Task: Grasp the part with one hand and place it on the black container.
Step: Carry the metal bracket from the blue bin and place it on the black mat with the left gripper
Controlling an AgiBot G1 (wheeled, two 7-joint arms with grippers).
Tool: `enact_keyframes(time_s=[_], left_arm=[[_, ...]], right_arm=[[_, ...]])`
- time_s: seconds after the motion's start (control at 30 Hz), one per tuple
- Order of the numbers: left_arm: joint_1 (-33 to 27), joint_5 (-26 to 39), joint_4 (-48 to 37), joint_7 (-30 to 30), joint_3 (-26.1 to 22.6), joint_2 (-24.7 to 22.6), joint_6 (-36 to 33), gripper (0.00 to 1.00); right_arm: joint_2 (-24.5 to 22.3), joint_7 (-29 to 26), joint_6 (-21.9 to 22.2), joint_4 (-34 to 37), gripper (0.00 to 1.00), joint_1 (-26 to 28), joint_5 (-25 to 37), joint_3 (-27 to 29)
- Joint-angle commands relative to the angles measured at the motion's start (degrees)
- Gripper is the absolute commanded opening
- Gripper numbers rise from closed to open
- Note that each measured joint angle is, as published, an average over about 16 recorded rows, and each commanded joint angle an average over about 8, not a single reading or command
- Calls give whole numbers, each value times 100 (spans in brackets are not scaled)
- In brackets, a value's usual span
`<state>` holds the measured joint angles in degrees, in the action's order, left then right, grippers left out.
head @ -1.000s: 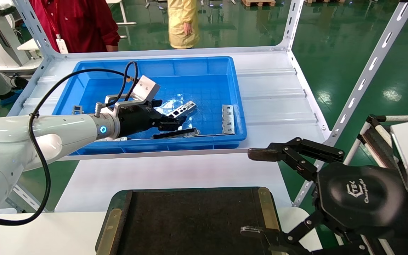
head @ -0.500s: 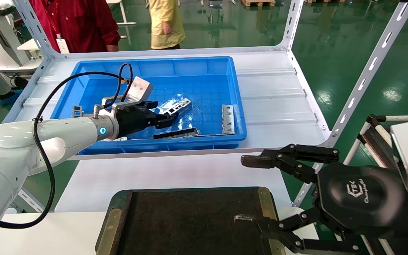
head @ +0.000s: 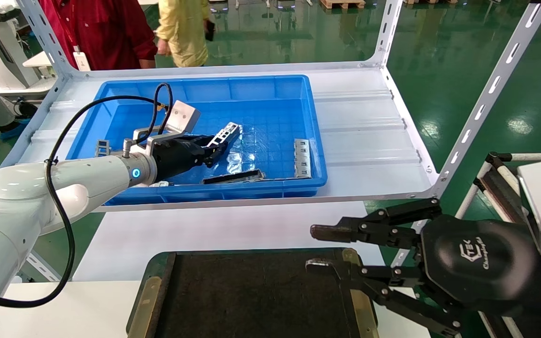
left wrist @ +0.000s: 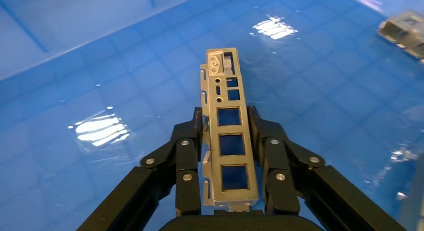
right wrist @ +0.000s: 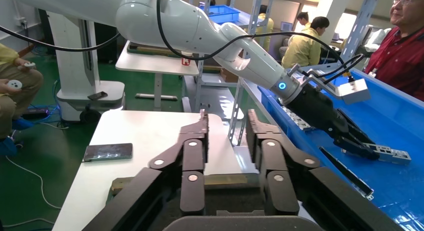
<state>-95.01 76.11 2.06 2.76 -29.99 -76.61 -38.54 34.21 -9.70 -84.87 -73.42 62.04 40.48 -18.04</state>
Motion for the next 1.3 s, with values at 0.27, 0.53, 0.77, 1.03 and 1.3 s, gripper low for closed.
enact_keyframes(time_s=[0.27, 0.53, 0.77, 1.03, 1.3], left_arm=[[-43, 12, -44, -70, -26, 79, -555, 0], [-52, -57, -57, -13, 19, 98, -616, 0], [-164, -216, 14, 121, 131, 213, -666, 0], [-375, -464, 151, 242, 293, 623, -1616, 0], [-496, -687, 303, 342, 414, 1169, -3350, 0]], right_arm=[[-1, 1, 1, 0, 0, 0, -1, -2], [-1, 2, 2, 0, 0, 1, -2, -4], [-2, 3, 2, 0, 0, 1, -3, -5], [-3, 3, 3, 0, 0, 2, -5, -7], [-3, 4, 4, 0, 0, 2, -6, -8]])
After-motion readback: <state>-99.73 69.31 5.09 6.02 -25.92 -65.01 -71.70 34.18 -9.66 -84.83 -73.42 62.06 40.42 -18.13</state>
